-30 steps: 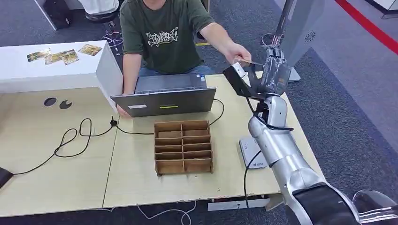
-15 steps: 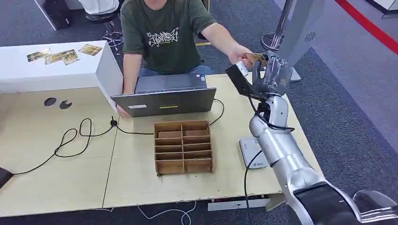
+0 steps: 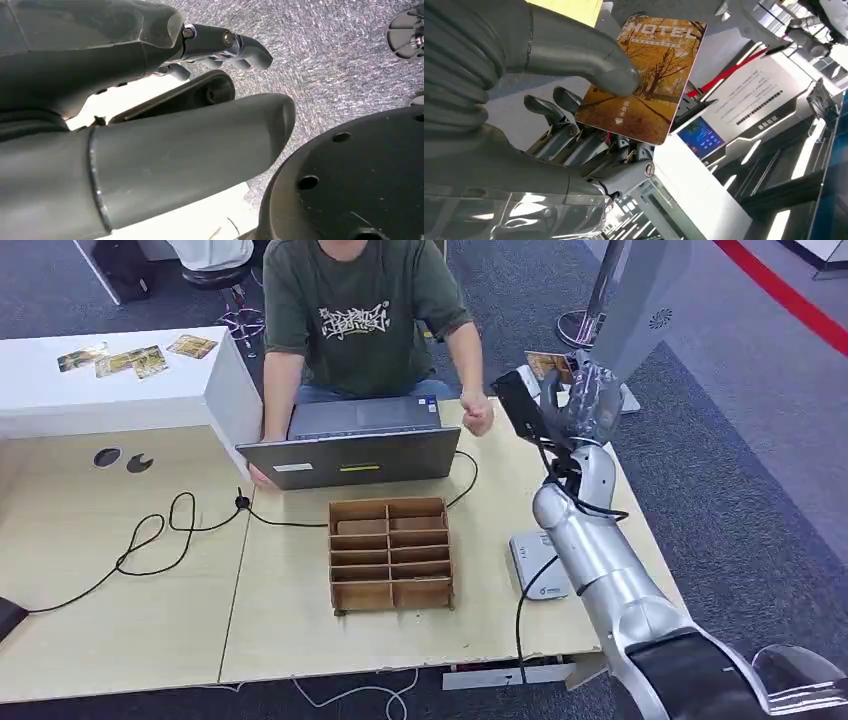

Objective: Pass the card to the sensor for recognition and then transmit it.

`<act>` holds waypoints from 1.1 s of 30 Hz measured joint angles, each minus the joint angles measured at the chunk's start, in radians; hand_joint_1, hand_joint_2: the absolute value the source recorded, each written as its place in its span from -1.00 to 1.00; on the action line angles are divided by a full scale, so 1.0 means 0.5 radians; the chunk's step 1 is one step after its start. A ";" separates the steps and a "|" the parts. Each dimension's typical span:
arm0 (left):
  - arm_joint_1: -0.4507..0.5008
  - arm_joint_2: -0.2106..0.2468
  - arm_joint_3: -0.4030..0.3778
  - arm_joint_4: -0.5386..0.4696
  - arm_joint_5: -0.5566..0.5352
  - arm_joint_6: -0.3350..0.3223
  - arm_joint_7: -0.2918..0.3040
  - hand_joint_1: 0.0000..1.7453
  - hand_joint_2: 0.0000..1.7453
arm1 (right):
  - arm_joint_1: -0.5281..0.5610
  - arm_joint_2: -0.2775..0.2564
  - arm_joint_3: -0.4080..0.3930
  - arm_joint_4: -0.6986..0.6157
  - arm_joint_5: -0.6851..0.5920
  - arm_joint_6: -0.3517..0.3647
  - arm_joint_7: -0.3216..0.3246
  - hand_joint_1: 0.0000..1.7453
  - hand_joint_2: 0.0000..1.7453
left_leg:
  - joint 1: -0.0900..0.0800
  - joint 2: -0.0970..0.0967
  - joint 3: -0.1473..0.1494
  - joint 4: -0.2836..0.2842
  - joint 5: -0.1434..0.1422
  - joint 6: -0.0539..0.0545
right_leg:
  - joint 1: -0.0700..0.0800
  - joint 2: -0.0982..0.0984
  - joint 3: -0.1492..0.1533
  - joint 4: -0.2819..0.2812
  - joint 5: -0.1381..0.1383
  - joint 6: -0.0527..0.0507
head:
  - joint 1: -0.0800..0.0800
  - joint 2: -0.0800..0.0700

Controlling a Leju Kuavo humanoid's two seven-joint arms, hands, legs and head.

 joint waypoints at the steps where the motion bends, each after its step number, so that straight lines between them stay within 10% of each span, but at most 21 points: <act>1: 0.000 0.000 0.000 0.000 0.000 0.000 0.000 -1.00 -1.00 | 0.000 0.000 0.000 0.000 -0.005 0.000 0.000 1.00 1.00 | 0.000 0.000 0.000 0.000 0.000 0.000 | 0.000 0.000 0.000 0.000 0.000 0.000 | 0.000 0.000; 15: 0.001 0.000 0.000 0.000 0.001 0.000 -0.001 -1.00 -1.00 | 0.000 0.000 0.000 0.000 -0.023 0.012 -0.001 1.00 1.00 | 0.000 0.000 0.000 0.000 0.000 0.000 | 0.000 0.000 0.000 0.000 0.000 0.000 | 0.000 0.000; 23: 0.014 -0.002 0.007 0.001 0.058 -0.014 -0.003 -1.00 -1.00 | -0.069 0.018 -0.055 0.047 -0.730 0.584 0.051 1.00 1.00 | 0.000 0.000 0.000 0.000 0.000 0.000 | 0.000 0.000 0.000 0.000 0.000 0.000 | 0.000 0.000; 33: 0.038 -0.009 0.020 0.001 0.076 -0.034 -0.003 -1.00 -1.00 | -0.231 0.006 -0.054 0.268 -0.966 0.831 0.150 1.00 1.00 | 0.000 -0.001 0.000 0.000 0.000 0.000 | 0.000 0.000 0.000 0.000 0.001 0.000 | 0.000 0.000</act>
